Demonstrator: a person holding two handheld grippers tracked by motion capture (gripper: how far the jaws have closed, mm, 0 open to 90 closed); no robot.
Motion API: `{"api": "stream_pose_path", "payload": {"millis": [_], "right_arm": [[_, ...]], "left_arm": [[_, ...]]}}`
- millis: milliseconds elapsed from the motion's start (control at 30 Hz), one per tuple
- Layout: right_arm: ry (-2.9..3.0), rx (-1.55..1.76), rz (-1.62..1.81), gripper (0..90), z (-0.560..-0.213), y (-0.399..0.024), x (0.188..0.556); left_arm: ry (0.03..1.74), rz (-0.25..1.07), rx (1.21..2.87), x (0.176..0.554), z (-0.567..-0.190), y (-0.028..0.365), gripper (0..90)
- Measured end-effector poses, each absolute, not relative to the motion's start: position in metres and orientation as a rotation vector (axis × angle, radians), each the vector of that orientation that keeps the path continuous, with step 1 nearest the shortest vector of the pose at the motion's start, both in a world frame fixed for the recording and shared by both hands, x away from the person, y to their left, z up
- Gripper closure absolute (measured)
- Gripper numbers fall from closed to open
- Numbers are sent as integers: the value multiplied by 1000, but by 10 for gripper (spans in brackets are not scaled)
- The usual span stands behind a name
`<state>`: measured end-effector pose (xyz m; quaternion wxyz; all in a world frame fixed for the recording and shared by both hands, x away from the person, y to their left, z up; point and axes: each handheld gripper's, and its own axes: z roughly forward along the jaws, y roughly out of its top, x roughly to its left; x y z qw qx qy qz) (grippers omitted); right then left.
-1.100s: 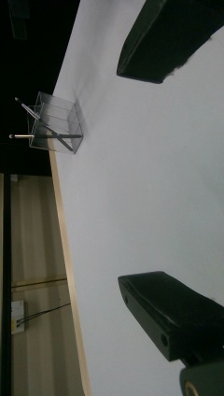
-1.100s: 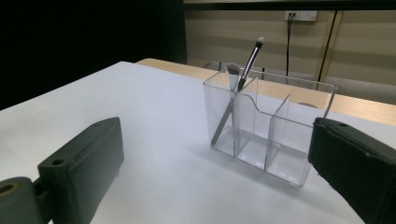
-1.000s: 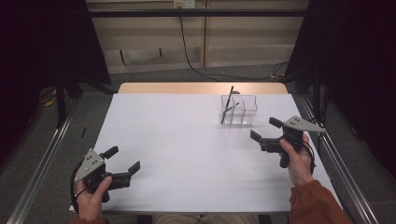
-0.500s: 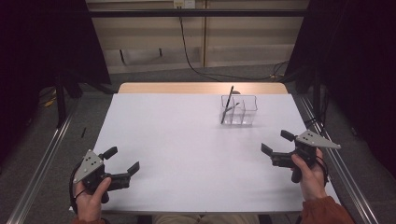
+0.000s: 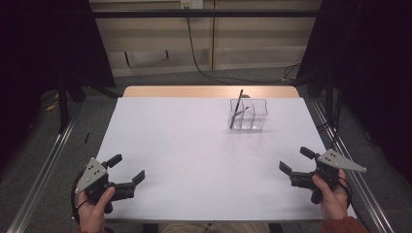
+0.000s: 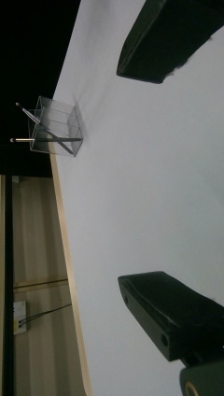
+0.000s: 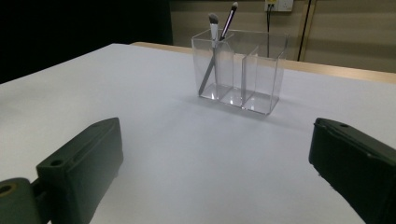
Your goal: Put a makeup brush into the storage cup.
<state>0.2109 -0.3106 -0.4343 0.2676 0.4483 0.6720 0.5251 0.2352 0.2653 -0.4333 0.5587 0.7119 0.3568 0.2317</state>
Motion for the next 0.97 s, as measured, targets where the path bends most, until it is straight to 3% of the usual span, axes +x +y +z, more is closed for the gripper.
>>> {"api": "stream_pose_path", "payload": {"millis": [333,967], "right_arm": [[1784,1217,1416,23,-438,-317,195],[1840,1192,1398,20,-442,-311,199]], "left_arm": [[837,554,1682,233,-433,266,23],[839,549,1691,235,-433,266,23]]}}
